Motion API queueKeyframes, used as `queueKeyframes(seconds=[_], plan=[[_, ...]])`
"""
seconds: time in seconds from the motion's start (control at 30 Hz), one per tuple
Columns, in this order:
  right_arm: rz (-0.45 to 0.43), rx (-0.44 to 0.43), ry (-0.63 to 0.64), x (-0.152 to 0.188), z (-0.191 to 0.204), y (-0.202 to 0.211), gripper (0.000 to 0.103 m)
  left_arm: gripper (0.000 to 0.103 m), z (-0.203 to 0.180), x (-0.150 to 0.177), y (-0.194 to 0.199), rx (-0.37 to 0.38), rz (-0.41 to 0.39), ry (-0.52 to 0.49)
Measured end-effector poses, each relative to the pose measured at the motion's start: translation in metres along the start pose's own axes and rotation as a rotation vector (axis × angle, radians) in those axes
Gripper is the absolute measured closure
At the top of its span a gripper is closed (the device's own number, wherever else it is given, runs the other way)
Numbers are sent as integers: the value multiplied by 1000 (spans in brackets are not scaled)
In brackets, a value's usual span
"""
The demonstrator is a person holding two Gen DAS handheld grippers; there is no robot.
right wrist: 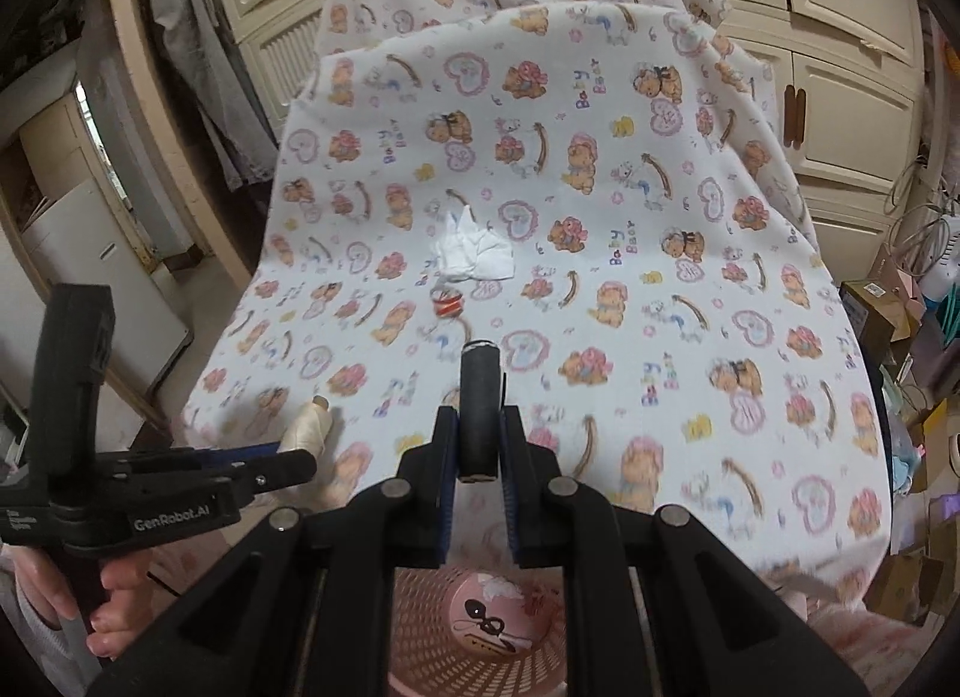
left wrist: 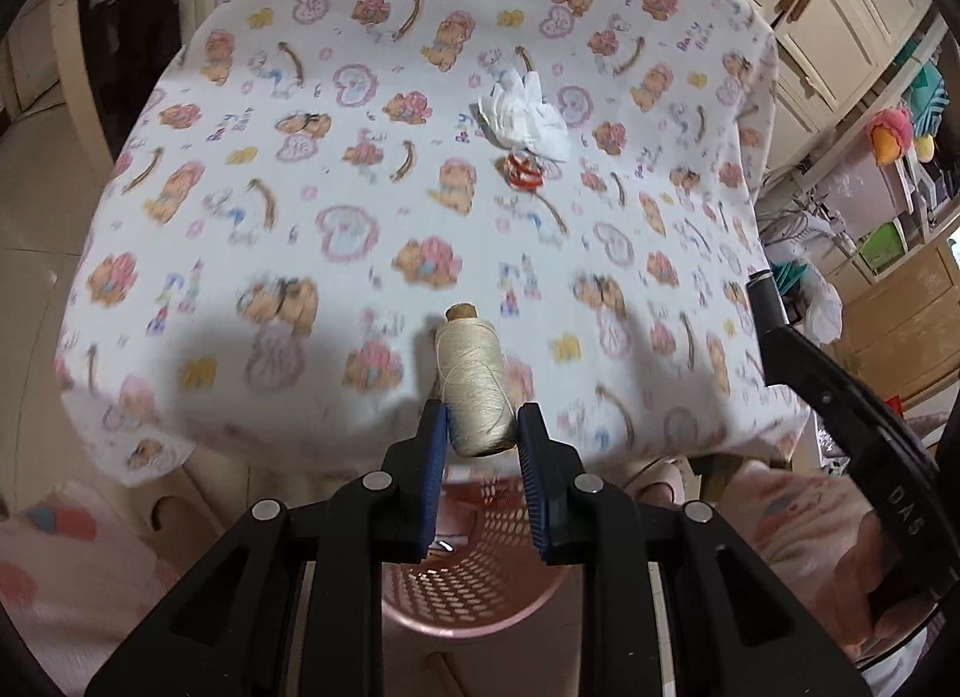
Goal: Collect trash
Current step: 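Carry marker cap and thread spool down over the pink basket and open the right tool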
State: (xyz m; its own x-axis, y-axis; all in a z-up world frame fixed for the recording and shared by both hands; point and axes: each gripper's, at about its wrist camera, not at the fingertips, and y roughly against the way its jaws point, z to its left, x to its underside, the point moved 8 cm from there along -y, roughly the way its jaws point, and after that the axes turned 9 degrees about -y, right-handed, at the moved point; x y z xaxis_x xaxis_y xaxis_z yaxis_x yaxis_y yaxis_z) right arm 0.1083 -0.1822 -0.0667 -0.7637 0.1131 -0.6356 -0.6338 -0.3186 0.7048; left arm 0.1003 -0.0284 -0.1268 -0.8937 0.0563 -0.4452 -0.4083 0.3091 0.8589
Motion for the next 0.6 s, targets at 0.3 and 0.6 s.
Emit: queueKeyframes(seconds=[0.3, 0.6], plan=[[56, -23, -60, 52, 8, 26, 90, 81, -12, 42, 9, -24, 24, -54], [148, -20, -6, 90, 30, 18, 90, 81, -5, 62, 9, -42, 69, -44]])
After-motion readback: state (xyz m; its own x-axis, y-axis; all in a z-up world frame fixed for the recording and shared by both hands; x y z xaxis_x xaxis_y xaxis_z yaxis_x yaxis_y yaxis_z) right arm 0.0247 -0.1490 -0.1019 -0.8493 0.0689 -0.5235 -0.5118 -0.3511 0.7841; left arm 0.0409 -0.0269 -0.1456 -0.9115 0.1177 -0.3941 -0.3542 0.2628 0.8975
